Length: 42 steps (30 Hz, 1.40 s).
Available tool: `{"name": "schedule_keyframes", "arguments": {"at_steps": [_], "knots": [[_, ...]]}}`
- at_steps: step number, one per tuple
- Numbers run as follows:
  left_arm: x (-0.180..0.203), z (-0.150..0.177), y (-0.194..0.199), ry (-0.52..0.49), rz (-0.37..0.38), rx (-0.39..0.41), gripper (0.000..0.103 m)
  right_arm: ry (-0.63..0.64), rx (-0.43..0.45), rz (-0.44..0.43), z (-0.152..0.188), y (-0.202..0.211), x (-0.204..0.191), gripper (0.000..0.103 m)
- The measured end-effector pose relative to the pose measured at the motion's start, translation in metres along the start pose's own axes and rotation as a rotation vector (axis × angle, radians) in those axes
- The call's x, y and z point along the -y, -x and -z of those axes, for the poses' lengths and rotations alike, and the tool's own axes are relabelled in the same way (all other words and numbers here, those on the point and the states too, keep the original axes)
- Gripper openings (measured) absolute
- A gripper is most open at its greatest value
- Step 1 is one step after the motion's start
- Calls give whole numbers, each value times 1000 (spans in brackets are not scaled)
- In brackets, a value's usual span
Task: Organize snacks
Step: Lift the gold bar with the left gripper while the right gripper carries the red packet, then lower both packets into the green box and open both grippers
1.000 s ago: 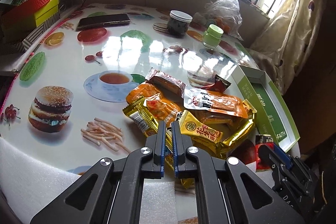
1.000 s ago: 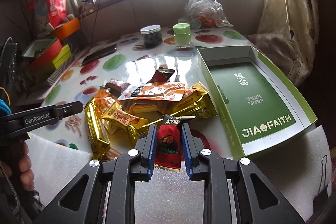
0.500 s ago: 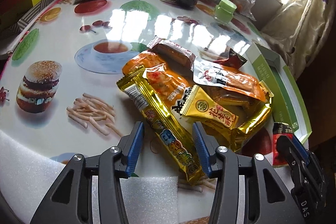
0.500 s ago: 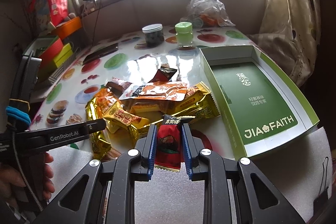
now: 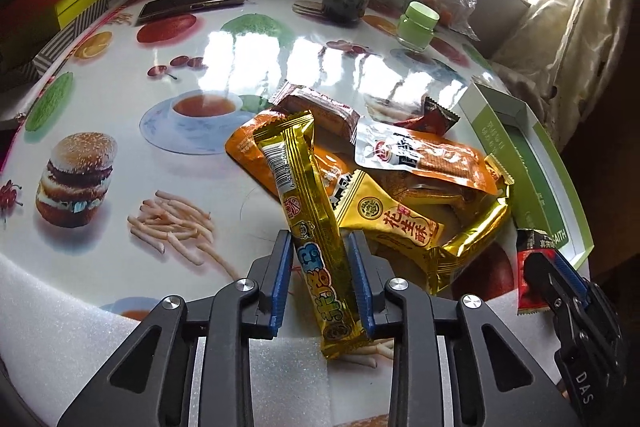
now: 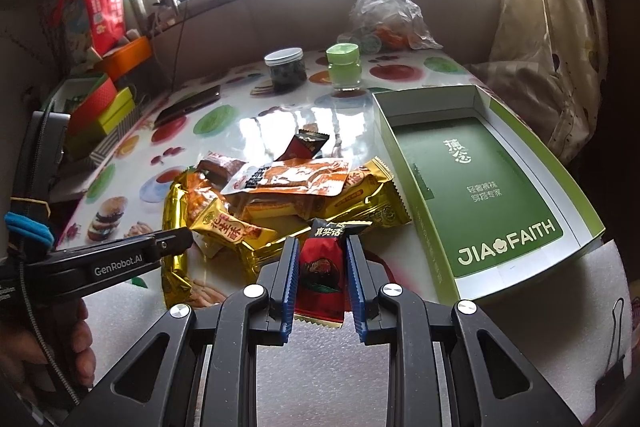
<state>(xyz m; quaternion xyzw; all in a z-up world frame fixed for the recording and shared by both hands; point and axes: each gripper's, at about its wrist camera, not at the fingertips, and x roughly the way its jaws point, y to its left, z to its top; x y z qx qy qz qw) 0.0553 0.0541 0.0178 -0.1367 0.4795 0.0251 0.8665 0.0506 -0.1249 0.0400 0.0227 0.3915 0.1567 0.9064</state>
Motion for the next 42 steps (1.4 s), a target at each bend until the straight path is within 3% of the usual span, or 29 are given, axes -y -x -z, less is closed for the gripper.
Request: {"name": "schedule_keyframes", "arguments": {"at_steps": [2,18,32,42], "knots": [[3,-3,7,-14,-3,20,24,-7,5,-3,-2,1,2,22],[42,-27,25,-105,82,79,24,-67,57,21,-22,17,27,22],[130,-50,11,-259,256,56,24,-150,96,131,-50,25,95,22],[196,-53,-14,-346,319,-6,24,-160,25,188,-46,1,137,22]]}}
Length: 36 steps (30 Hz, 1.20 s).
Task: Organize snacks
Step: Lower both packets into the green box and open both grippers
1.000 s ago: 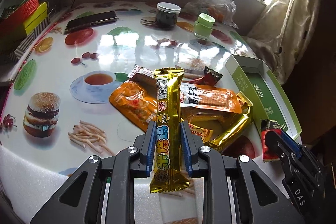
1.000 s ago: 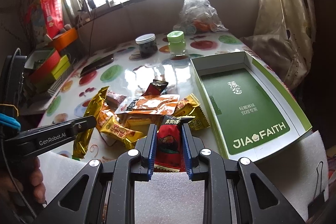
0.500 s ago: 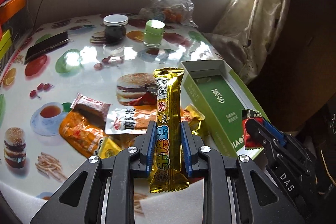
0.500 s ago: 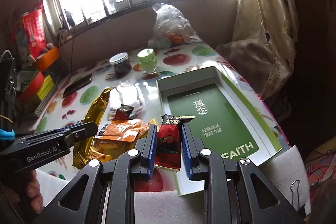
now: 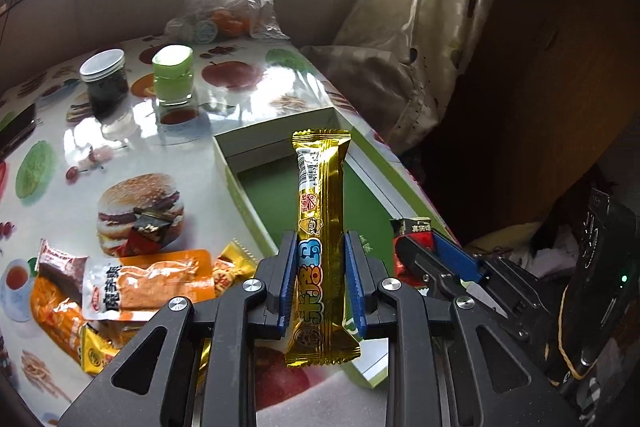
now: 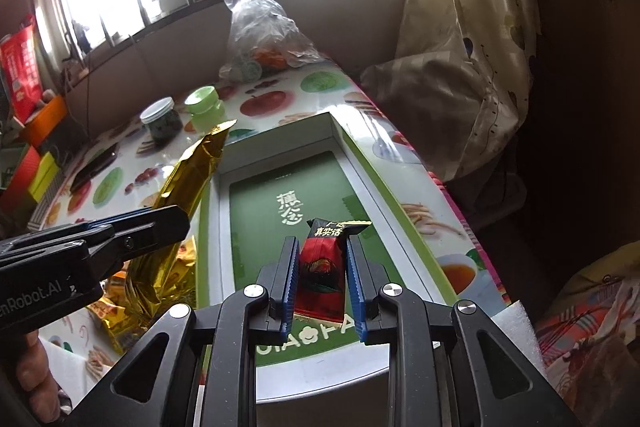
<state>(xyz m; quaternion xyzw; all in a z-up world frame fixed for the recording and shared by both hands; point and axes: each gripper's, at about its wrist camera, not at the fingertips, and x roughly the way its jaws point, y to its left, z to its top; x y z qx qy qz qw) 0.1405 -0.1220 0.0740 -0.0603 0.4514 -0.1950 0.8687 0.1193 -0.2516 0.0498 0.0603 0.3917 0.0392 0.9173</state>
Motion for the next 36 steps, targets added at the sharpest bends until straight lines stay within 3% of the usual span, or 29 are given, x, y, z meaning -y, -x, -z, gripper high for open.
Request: {"name": "schedule_keyframes", "arguments": {"at_steps": [13,22,36], "knots": [[18,-2,-49,-18,-1,-95,24,36,-38,57,3,-23,16,22],[20,0,-63,-22,-2,-127,24,33,-54,46,5,-27,21,23],[19,4,-62,-26,14,-128,25,26,-43,71,9,-17,22,38]]}}
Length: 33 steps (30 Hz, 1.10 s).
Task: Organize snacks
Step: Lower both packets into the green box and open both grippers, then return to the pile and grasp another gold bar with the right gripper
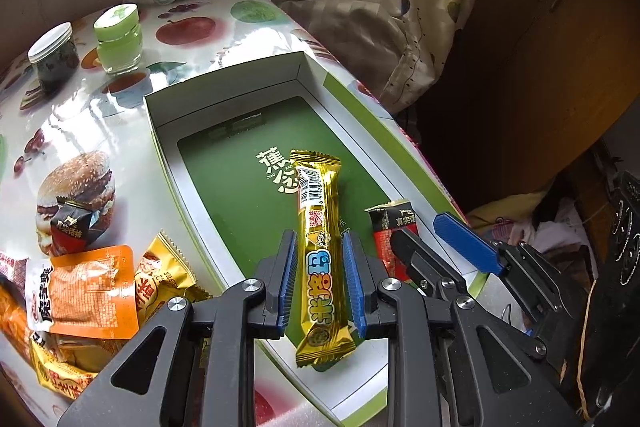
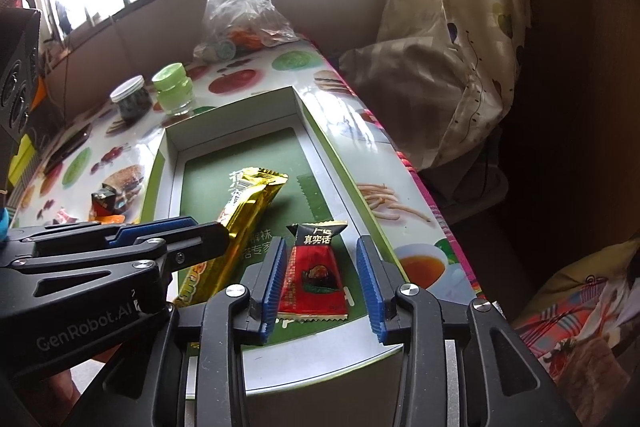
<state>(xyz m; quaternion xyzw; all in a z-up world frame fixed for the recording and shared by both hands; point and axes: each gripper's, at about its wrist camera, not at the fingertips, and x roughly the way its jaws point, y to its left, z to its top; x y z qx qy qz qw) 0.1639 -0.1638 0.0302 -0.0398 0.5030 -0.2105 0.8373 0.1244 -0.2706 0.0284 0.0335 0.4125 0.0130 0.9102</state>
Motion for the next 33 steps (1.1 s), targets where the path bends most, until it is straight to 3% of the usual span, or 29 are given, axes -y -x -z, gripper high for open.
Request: {"name": "schedule_keyframes", "arguments": {"at_steps": [3,10,13,22,33], "knots": [[0,2,5,3,-8,5,37,1,0,10,2,3,-1,40],[0,12,29,-12,-33,59,39,-26,28,9,5,20,-3,43],[-2,18,43,-18,-56,94,45,-32,45,3,6,29,-8,44],[-24,38,75,8,-94,148,45,-35,72,-25,10,49,-27,45],[-79,70,104,83,-183,201,45,30,44,-137,24,53,-74,45]]}}
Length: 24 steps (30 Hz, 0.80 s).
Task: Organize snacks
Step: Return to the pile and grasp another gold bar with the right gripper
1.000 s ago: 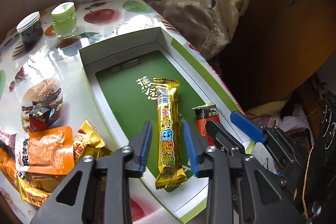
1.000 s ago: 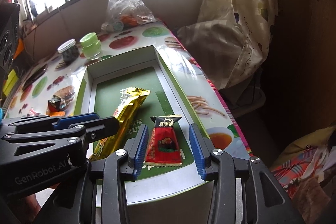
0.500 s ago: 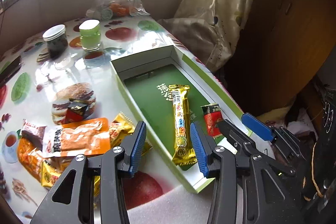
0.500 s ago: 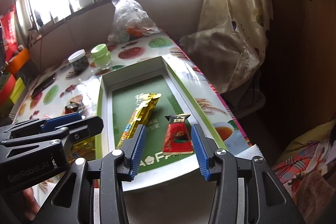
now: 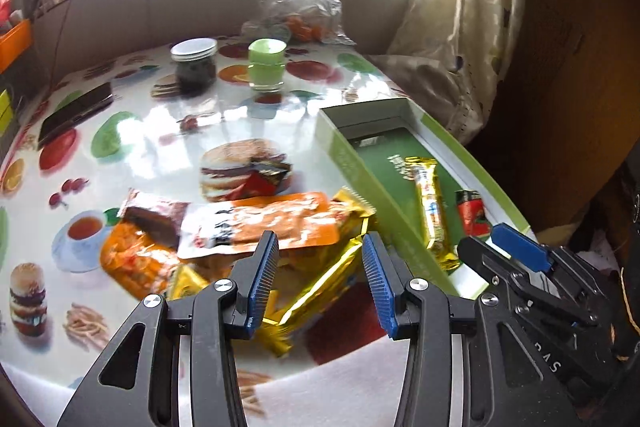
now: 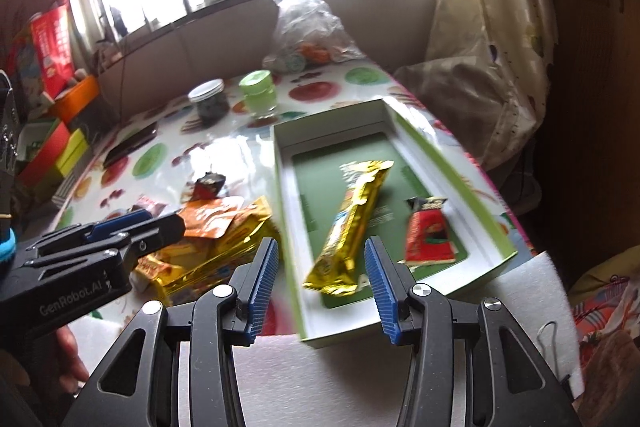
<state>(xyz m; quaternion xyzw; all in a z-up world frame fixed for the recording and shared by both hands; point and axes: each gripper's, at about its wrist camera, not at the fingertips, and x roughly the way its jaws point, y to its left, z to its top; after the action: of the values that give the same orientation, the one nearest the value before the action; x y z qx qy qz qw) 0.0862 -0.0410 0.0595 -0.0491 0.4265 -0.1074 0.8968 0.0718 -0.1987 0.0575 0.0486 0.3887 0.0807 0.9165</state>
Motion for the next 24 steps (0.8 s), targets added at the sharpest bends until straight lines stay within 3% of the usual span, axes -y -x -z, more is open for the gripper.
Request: {"name": "schedule_keyframes", "arguments": {"at_steps": [10,24], "knots": [[-59,26,7,112,-75,-13,45,61,-76,-103,14,-22,-47,45],[-97,47,10,189,-107,-33,45,-110,-187,-162,14,-64,-61,45]]}}
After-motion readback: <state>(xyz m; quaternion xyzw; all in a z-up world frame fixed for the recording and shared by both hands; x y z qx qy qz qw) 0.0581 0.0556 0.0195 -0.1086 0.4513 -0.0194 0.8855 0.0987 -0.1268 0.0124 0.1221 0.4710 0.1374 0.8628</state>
